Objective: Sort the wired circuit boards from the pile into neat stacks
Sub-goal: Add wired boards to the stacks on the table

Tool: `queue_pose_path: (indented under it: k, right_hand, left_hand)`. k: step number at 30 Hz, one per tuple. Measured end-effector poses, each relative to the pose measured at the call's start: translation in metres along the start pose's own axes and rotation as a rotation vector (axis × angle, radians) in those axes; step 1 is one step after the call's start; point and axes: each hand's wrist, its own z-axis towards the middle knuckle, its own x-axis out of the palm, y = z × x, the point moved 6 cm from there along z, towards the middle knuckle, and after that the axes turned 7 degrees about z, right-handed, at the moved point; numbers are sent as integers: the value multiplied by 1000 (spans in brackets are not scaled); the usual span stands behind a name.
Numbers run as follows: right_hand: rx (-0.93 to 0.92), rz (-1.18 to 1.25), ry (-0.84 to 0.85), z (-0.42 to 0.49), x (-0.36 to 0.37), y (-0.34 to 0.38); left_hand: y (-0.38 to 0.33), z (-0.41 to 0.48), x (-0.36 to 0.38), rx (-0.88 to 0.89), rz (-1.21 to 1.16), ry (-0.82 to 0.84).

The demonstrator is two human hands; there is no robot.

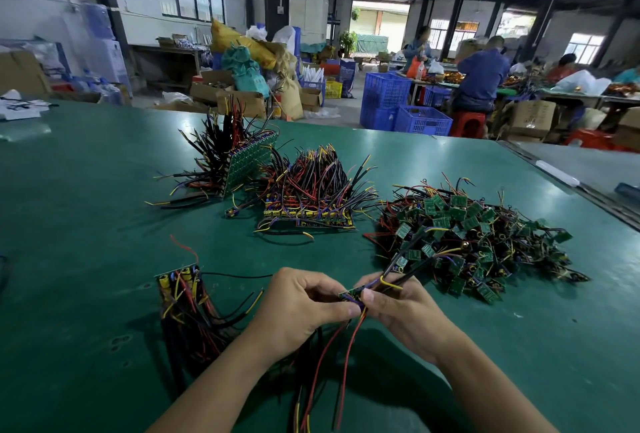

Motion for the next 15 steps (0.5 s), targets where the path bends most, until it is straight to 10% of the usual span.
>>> queue_pose_path:
  k: [15]
  right_hand:
    - [93, 43, 30, -2, -2, -5]
  left_hand:
    - [-1, -4, 0, 1, 23, 58]
